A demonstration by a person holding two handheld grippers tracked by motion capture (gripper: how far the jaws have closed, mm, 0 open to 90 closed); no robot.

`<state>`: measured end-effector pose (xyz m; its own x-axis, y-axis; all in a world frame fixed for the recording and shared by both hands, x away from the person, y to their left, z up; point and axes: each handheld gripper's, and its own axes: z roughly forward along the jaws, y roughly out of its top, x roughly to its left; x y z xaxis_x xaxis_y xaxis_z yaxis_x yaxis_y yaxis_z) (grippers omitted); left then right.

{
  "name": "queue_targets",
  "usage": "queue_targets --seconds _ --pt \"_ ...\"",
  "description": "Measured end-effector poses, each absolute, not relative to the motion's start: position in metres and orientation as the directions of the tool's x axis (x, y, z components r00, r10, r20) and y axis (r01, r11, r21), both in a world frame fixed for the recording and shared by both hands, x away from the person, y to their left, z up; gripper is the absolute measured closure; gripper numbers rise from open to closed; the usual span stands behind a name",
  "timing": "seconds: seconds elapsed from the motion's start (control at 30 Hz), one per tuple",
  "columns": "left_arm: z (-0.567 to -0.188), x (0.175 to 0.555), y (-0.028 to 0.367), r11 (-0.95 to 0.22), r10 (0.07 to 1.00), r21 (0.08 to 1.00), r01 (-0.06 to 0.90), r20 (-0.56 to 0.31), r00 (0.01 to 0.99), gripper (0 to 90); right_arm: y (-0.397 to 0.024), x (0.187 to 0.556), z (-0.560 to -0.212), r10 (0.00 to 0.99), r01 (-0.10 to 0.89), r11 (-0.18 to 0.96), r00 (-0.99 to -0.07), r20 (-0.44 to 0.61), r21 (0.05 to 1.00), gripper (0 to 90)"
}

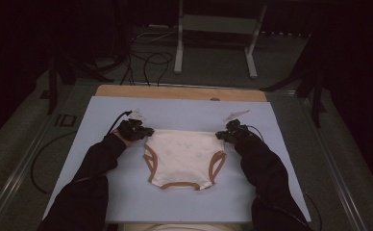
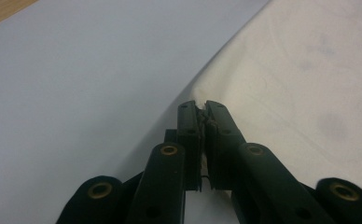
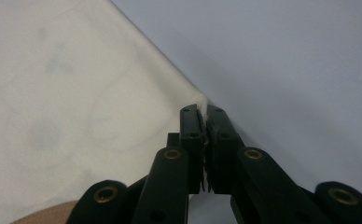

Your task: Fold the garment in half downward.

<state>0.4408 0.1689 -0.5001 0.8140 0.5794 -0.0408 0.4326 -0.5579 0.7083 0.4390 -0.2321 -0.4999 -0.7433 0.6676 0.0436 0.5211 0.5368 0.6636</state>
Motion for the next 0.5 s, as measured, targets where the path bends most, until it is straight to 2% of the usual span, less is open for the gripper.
queue_targets --seconds 0.5 --pt "-0.501 0.456 0.167 -0.540 0.618 0.714 0.445 -0.023 0.786 85.4 -0.228 0.460 -0.498 0.688 0.535 0.534 -0.725 0.031 0.655 86.7"
